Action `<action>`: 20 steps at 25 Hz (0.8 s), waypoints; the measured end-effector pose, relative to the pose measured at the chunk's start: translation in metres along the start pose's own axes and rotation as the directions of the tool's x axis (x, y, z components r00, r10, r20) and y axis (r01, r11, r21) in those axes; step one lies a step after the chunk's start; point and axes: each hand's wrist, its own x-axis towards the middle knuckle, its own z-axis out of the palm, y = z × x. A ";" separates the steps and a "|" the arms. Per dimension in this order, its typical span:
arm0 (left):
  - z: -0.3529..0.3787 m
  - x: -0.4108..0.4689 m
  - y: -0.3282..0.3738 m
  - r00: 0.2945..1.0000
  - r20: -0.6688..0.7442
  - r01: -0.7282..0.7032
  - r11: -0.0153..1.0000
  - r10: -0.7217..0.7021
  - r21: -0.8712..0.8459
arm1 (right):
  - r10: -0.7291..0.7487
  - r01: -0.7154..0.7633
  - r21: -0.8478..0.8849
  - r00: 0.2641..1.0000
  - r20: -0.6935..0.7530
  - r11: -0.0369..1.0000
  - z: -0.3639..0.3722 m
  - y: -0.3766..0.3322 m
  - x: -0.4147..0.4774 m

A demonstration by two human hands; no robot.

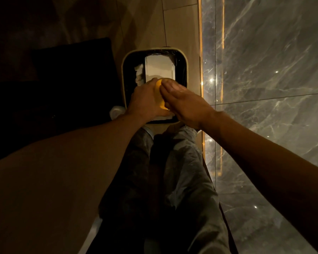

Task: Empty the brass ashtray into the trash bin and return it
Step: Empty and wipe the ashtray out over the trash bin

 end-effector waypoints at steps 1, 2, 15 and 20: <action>0.001 -0.001 -0.002 1.000 0.012 0.024 1.000 -0.024 0.015 | 0.005 -0.005 -0.007 1.000 -0.005 1.000 -0.001 0.000 0.001; 0.001 -0.001 -0.004 0.999 0.014 0.038 0.999 -0.039 0.028 | 0.033 -0.033 0.008 0.996 -0.080 0.999 -0.007 -0.002 0.004; 0.002 0.002 -0.002 0.999 -0.032 0.011 1.000 -0.011 0.010 | 0.137 -0.138 -0.005 0.983 -0.121 0.990 -0.003 -0.004 0.006; 0.001 -0.002 -0.005 0.998 -0.051 0.026 0.999 -0.027 -0.027 | 0.168 -0.158 0.058 0.948 -0.270 0.986 -0.017 -0.011 0.007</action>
